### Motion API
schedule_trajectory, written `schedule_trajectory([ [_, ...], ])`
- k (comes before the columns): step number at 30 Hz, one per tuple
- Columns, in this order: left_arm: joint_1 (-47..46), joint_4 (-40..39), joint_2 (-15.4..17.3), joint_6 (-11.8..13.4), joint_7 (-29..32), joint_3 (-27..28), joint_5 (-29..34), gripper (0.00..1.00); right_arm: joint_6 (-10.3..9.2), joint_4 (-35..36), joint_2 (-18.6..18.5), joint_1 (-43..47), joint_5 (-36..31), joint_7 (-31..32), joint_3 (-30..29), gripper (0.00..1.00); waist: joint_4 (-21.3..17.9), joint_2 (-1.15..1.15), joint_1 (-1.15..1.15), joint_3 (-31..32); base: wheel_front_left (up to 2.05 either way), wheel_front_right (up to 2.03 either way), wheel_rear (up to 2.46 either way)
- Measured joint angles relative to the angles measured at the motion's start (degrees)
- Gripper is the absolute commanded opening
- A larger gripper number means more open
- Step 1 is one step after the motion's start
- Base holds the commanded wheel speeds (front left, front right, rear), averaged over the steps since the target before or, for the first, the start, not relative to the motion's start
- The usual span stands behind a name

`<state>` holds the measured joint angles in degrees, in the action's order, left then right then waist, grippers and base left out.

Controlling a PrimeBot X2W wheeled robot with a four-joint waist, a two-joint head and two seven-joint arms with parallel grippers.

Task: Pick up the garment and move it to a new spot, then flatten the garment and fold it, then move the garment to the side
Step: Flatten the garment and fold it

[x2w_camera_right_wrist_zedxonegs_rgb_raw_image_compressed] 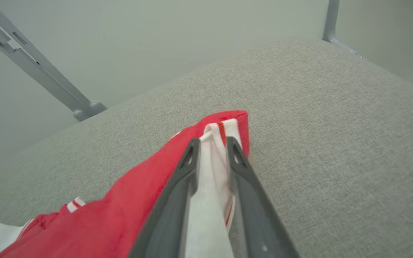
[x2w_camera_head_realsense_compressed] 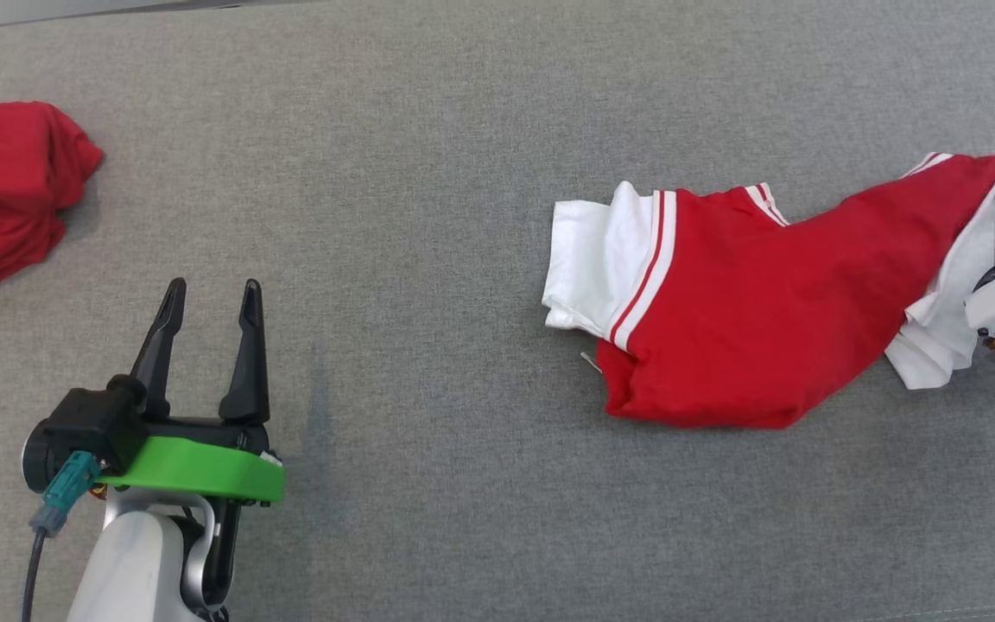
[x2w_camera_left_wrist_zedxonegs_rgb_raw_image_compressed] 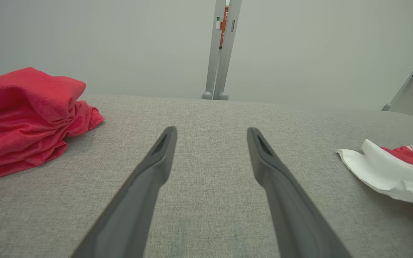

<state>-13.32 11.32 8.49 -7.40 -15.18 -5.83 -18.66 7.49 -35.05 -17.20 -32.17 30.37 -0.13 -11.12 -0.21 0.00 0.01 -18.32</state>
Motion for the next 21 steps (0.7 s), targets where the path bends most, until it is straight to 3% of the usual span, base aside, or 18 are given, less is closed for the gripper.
schedule_trajectory([
  [4,0.59,1.05,-0.43,0.00,0.00,-0.60,-0.38,1.00,0.00,0.48,0.36,1.58,-2.45,-4.21,1.51,1.00,0.28,0.00,0.00,1.71,0.00,0.00,0.00],
  [10,2.62,1.64,-0.81,0.00,0.00,-1.26,-0.47,1.00,0.01,9.95,3.36,7.41,-3.85,-9.84,7.00,1.00,0.03,0.00,0.00,6.39,0.00,0.00,0.00],
  [16,4.74,1.88,-1.57,0.00,0.00,-1.82,-0.47,1.00,0.01,19.82,4.87,17.06,-2.08,-10.91,13.15,1.00,-0.69,0.00,-0.01,10.95,0.00,0.00,0.00],
  [21,5.81,1.86,-1.87,0.00,0.00,-1.92,-0.66,1.00,0.01,22.82,5.13,22.04,-1.24,-10.25,14.96,1.00,-0.87,0.00,0.00,13.27,0.00,0.00,0.00],
])
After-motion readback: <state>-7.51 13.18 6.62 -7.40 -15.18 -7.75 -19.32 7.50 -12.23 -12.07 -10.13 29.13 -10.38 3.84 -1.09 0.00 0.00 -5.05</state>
